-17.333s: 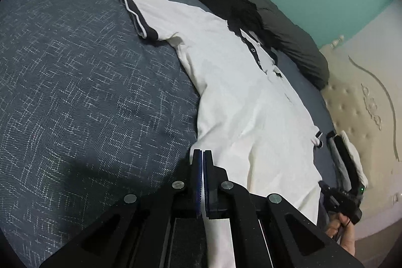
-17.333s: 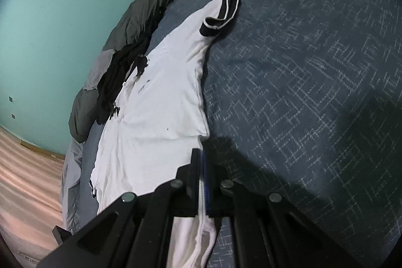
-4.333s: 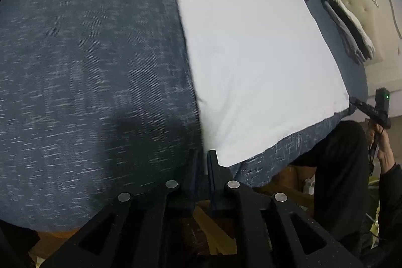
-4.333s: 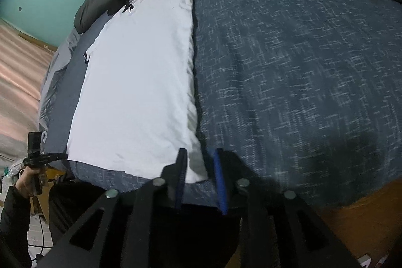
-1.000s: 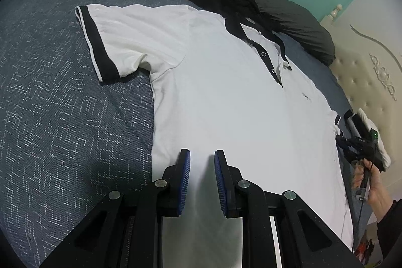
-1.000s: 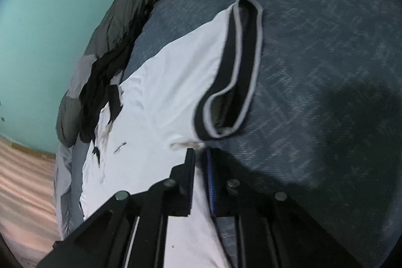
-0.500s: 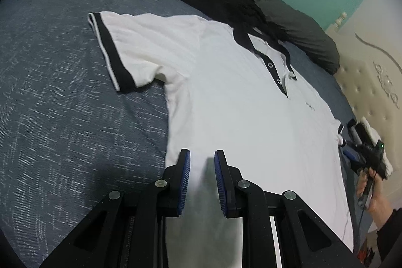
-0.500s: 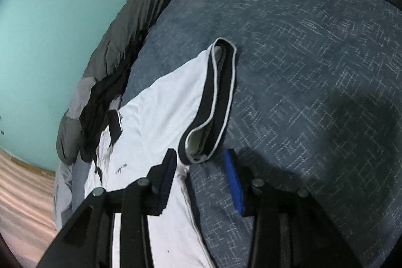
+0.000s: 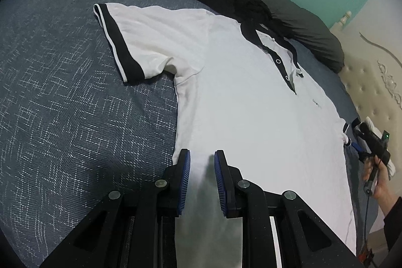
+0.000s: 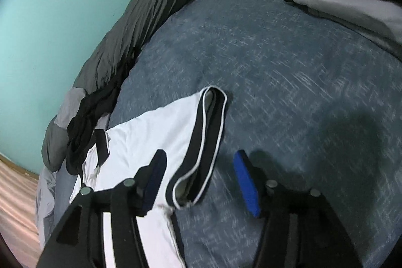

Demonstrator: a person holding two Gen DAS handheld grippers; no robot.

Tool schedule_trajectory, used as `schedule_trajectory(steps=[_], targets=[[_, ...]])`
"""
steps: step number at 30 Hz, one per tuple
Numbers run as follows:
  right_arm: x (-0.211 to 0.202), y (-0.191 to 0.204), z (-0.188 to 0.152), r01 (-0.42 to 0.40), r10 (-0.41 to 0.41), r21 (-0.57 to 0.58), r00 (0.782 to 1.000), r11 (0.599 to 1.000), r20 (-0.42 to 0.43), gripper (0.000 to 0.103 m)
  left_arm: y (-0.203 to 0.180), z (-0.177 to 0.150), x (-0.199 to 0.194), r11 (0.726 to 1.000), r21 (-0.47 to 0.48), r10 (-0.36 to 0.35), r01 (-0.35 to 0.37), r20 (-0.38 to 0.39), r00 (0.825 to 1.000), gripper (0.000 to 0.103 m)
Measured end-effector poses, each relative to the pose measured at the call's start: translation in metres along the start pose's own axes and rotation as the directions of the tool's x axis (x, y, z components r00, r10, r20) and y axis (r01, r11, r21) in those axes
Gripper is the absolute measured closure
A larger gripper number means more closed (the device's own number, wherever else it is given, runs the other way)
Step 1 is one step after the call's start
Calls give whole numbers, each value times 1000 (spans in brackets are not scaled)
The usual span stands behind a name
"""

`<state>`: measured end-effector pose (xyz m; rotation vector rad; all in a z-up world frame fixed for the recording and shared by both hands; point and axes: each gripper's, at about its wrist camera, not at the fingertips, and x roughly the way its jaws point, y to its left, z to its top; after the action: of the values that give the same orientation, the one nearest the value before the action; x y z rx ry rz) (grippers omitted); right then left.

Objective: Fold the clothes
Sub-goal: 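Close the right gripper on the black-trimmed sleeve cuff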

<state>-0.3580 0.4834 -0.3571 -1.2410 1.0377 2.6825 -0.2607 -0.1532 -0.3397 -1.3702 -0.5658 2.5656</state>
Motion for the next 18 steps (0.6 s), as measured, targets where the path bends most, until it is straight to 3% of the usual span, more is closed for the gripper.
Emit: schedule_trajectory(steps=[18], targets=[[45, 0, 41, 118, -118, -97, 993, 988, 4, 48, -2, -4, 3, 1000, 13, 14, -14, -9, 1000, 81]])
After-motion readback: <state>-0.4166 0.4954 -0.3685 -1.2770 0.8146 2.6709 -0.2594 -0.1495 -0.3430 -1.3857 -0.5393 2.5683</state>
